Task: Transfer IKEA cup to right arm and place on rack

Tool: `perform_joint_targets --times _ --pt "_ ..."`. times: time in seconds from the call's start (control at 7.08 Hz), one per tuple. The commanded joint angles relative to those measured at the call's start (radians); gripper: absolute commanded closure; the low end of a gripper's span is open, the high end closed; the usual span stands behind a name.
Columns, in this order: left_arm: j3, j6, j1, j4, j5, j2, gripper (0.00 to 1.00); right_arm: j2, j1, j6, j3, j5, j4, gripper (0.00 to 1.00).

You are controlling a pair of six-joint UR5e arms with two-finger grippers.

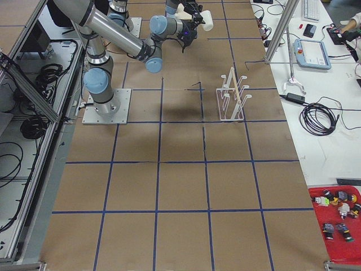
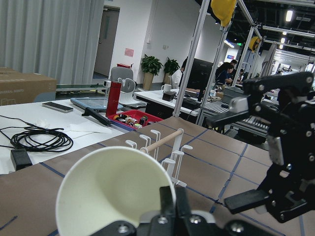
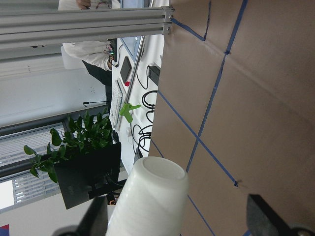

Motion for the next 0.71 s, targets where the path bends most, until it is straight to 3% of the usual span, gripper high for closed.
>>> perform_joint_targets --times 0.0,0.57 --pt "0.001 -0.042 -0.001 0.050 -0.005 -0.010 0.97 0.036 0.009 0.147 -0.015 0.004 -0.006 0.00" --pt "0.001 -0.044 -0.001 0.050 -0.005 -0.009 0.96 0.041 0.051 0.183 -0.062 -0.002 0.012 0.01"
